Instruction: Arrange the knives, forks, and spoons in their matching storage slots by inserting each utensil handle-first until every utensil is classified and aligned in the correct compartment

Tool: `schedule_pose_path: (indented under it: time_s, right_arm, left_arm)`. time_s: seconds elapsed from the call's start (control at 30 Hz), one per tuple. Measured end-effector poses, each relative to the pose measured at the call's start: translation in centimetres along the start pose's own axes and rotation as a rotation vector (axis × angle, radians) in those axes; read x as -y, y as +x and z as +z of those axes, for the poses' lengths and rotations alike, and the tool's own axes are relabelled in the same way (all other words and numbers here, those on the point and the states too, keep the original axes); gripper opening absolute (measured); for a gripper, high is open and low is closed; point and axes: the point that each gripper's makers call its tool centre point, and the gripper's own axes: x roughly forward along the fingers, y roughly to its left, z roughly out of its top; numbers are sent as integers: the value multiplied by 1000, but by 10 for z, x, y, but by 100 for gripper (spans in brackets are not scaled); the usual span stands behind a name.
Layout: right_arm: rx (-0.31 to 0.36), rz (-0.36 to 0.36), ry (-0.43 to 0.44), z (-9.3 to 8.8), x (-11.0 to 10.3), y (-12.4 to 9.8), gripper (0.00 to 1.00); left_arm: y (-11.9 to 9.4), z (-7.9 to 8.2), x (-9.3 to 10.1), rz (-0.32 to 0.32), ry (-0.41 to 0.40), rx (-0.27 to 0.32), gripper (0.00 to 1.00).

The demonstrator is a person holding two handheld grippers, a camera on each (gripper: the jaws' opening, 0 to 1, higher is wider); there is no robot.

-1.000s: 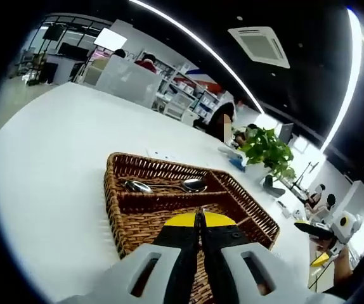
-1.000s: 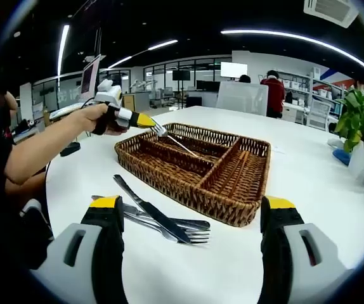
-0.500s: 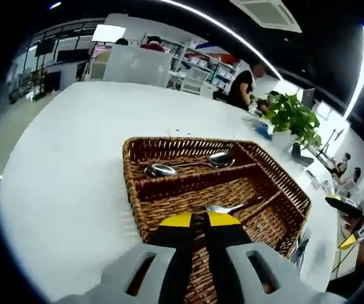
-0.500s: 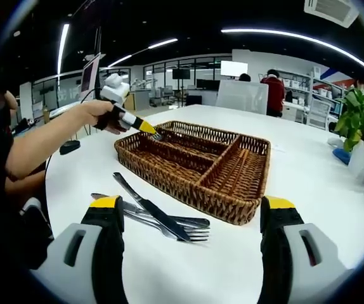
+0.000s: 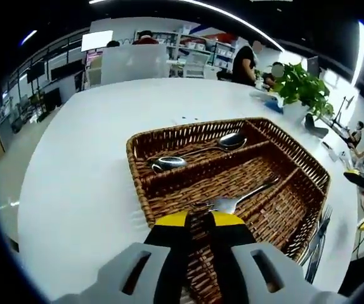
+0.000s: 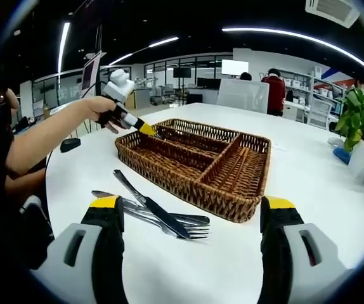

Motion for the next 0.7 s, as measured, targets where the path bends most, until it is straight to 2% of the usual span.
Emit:
schedule_pose_path:
  time_s: [0.47, 0.63, 0.7]
  right_arm:
    - [-2, 6, -6, 1, -2, 1, 91]
    - [3, 8, -6, 3, -2, 1, 91]
    - [6, 7, -5, 4, -1, 2, 91]
  left_arm:
    - [-11, 2, 1, 11, 46, -3, 23]
    - [-17, 10, 12, -29, 45, 53, 28]
    - [-20, 14, 18, -39, 69, 77, 31]
